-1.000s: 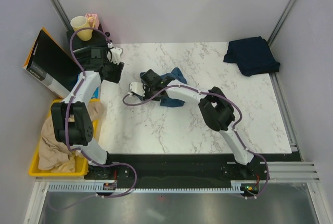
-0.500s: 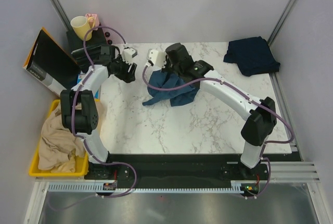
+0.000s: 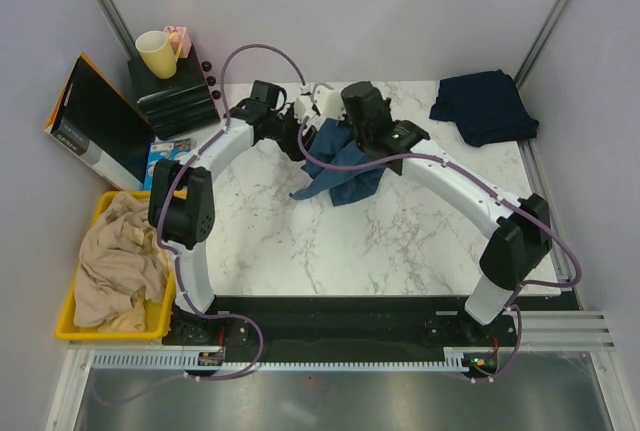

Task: Fold and stack the t-shirts
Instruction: Flatten the tshirt out

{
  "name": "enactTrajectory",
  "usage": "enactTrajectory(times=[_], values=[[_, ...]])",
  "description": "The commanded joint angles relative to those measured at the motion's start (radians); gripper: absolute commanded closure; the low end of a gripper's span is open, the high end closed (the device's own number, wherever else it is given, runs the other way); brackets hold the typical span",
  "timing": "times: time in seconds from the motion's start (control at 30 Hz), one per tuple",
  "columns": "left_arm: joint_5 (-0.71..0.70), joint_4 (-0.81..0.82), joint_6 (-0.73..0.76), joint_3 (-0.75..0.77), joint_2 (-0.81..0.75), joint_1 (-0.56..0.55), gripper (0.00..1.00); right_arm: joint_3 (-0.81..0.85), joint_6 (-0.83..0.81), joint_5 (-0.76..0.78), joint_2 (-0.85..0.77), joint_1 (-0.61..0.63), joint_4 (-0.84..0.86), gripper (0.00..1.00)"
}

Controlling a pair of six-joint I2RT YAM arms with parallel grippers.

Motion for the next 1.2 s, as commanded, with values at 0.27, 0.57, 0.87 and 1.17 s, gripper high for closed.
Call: enactTrajectory(times=[0.27, 0.57, 0.87, 1.17], values=[[0.072, 0.006, 0.019, 0.114, 0.092, -0.057, 0.28, -0.068, -0.204, 0.171, -0.194, -0.103, 0.283, 1.0], [0.098, 0.022, -0.028, 0.215, 0.177, -0.121, 0.26, -0.2, -0.254, 0.149, -0.276, -0.189, 0.32, 1.0], [0.002, 0.071, -0.097, 0.37, 0.31, -0.196, 0.26, -0.224, -0.245, 0.151, -0.299, -0.2, 0.312, 1.0], [-0.213, 0.157, -0.079, 0.415, 0.362, -0.201, 0.23, -0.227, -0.211, 0.154, -0.302, -0.202, 0.285, 1.0]])
